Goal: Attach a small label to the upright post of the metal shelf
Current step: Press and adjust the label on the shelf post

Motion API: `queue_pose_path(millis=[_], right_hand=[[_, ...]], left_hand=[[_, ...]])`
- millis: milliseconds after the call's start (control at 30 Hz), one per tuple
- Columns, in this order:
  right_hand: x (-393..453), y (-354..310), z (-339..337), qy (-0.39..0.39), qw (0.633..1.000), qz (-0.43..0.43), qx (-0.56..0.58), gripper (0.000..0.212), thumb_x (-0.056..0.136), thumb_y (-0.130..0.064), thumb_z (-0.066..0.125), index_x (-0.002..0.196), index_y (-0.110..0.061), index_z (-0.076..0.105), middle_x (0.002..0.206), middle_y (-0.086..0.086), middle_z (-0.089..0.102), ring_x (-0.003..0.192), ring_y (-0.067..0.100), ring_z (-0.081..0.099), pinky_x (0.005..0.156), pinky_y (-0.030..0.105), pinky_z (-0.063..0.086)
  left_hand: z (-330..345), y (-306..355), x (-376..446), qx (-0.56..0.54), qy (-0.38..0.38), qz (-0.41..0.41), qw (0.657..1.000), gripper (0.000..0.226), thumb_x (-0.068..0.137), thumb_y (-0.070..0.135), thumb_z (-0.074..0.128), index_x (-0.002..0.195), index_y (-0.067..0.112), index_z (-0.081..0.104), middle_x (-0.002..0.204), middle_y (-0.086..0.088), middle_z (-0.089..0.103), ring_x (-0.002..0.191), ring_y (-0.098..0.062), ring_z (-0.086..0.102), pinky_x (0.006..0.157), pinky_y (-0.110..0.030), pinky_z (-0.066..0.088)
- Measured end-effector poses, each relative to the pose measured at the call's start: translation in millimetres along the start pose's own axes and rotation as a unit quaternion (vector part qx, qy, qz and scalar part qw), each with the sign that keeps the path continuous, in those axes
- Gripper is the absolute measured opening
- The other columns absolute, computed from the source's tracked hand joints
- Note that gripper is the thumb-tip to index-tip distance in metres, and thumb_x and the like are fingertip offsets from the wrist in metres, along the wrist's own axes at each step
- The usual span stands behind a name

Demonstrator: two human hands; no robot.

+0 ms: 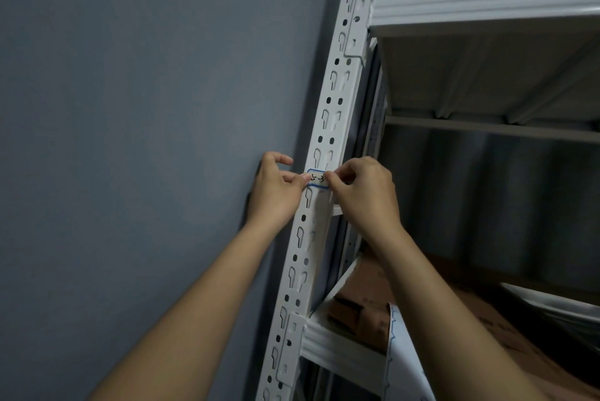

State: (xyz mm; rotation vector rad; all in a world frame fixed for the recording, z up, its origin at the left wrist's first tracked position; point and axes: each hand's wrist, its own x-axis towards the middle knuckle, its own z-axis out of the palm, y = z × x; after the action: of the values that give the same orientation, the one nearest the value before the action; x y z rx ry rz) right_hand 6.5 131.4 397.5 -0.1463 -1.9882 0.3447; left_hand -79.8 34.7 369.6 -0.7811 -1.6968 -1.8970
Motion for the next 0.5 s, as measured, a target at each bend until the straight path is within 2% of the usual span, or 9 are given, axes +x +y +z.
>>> queue_pose_path(millis=[233, 400, 500], right_hand=[[-1.2, -3.8, -1.7, -0.006, 1.0, -0.014, -0.021, 0.019, 0.089, -0.029, 0.064, 0.083, -0.012, 0.067, 0.096, 0.003, 0.058, 0.083, 0.017, 0.057, 0.079, 0.037, 0.051], [-1.1, -8.5, -4.6, -0.015, 0.999, -0.019, -0.038, 0.018, 0.091, -0.027, 0.062, 0.084, -0.01, 0.065, 0.097, 0.005, 0.058, 0.081, 0.017, 0.055, 0.072, 0.03, 0.044], [-0.3, -11.2, -4.9, -0.019, 0.998, -0.015, -0.051, 0.019, 0.091, -0.027, 0.061, 0.086, -0.009, 0.065, 0.1, 0.006, 0.057, 0.083, 0.019, 0.057, 0.071, 0.031, 0.045]], left_hand=[[0.0, 2.4, 1.8, 0.033, 0.007, 0.0, 0.999, 0.033, 0.083, 0.031, 0.069, 0.101, 0.023, 0.042, 0.074, 0.015, 0.061, 0.074, -0.009, 0.058, 0.076, -0.031, 0.046], [-0.6, 4.6, 1.8, 0.046, 0.01, -0.002, 0.999, 0.033, 0.083, 0.03, 0.069, 0.101, 0.023, 0.043, 0.074, 0.014, 0.059, 0.072, -0.008, 0.057, 0.075, -0.031, 0.046], [-0.5, 4.8, 2.5, 0.054, 0.012, -0.008, 0.998, 0.033, 0.083, 0.031, 0.069, 0.101, 0.025, 0.042, 0.074, 0.015, 0.06, 0.075, -0.011, 0.058, 0.078, -0.033, 0.049]])
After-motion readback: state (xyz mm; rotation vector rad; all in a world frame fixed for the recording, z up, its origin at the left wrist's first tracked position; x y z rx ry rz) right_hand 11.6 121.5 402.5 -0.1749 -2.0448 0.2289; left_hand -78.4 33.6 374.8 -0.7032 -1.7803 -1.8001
